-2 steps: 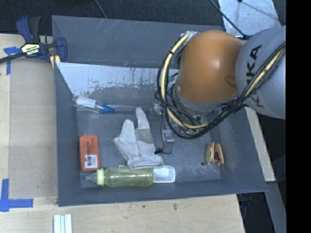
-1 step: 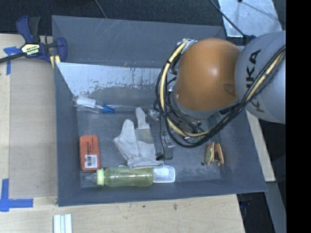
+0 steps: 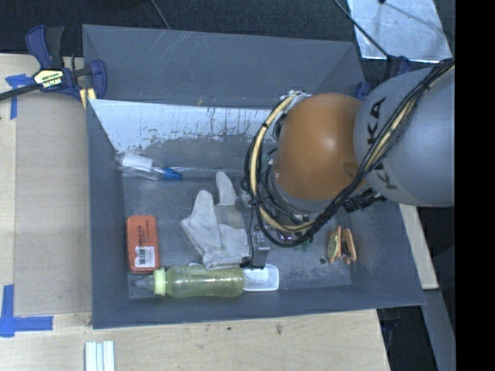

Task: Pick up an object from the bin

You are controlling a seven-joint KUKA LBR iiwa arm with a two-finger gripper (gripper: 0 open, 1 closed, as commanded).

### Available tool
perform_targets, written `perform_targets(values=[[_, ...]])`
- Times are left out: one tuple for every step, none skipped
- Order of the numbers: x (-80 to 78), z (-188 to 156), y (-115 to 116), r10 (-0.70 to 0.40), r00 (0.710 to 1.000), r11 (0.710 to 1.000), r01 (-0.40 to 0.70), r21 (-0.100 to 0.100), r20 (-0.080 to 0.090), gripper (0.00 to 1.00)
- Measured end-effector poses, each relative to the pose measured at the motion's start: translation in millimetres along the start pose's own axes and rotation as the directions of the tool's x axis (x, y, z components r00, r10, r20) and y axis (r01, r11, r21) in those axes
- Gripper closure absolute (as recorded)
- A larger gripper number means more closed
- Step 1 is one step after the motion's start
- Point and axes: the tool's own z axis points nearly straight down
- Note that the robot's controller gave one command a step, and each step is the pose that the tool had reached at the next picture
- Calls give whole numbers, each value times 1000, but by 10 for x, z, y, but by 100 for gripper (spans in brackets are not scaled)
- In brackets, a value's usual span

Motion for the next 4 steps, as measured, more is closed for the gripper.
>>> perform_targets(values=[[-47,357,-9,-111,994,994,111,1,-9,0],[-21,571,-119,-67,998,998,67,1,-4,0],[-63,919,-148,-1,1000,1000,1,-1,1,100],[-60,922,-149,-1,1000,1000,1,-1,1,100]])
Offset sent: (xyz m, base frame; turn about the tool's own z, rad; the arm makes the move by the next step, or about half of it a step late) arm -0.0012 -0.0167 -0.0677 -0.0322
